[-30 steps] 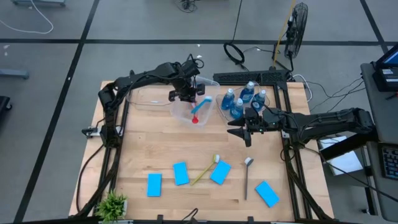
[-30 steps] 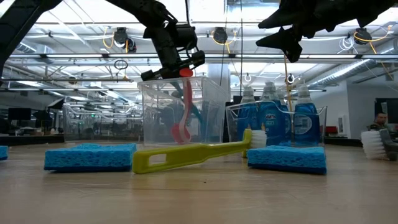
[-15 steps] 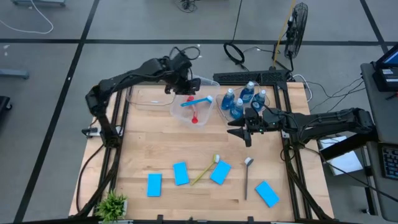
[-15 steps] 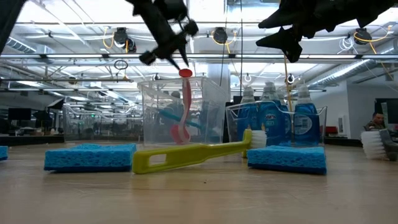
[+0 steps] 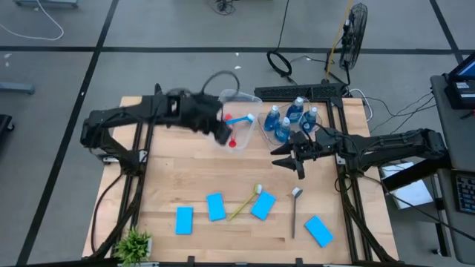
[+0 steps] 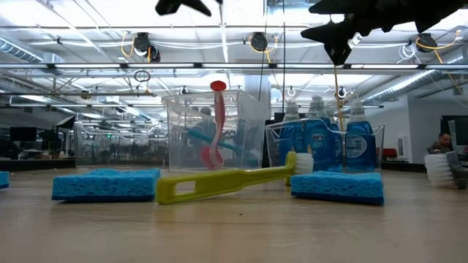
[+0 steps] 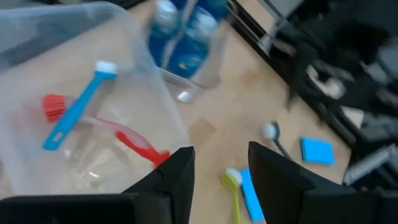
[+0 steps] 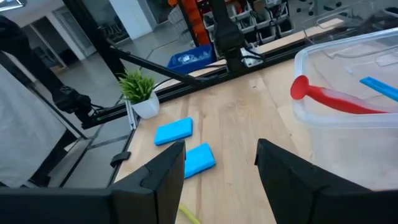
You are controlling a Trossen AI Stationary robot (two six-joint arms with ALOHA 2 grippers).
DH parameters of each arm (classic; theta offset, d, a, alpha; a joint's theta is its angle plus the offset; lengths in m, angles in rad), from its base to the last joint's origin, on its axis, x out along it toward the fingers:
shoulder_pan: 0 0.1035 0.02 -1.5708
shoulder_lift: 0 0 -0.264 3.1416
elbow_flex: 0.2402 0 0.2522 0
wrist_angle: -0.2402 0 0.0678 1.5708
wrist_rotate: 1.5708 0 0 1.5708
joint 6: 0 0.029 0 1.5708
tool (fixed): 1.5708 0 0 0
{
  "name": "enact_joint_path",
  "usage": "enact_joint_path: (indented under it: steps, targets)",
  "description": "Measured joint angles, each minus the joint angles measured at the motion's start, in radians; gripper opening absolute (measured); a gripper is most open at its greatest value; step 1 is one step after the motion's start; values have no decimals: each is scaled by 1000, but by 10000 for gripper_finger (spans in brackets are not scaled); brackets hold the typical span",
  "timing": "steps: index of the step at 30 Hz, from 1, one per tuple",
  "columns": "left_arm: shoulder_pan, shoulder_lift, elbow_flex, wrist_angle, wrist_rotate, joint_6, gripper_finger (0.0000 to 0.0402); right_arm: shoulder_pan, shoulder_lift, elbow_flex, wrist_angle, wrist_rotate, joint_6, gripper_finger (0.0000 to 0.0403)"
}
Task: Pick & Place Kitchen Sink Supplies
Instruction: Put the light green dish brush into the transparent container
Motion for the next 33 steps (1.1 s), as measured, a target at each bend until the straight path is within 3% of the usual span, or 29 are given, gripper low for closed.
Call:
enact_joint_path:
  steps: [8, 15, 26, 33]
  targets:
    - [-263, 69, -1, 21, -156, 33, 156, 0, 0, 0, -6, 0, -1, 185]
    - [-395, 151, -1, 20, -234, 76, 160, 0, 0, 0, -13, 1, -31, 185]
    - [-424, 293, 0, 25, -235, 90, 137, -1, 0, 0, -45, 3, -61, 185]
    - [-428, 385, 0, 31, -169, 37, 127, -1, -16, 0, -58, 3, -161, 185]
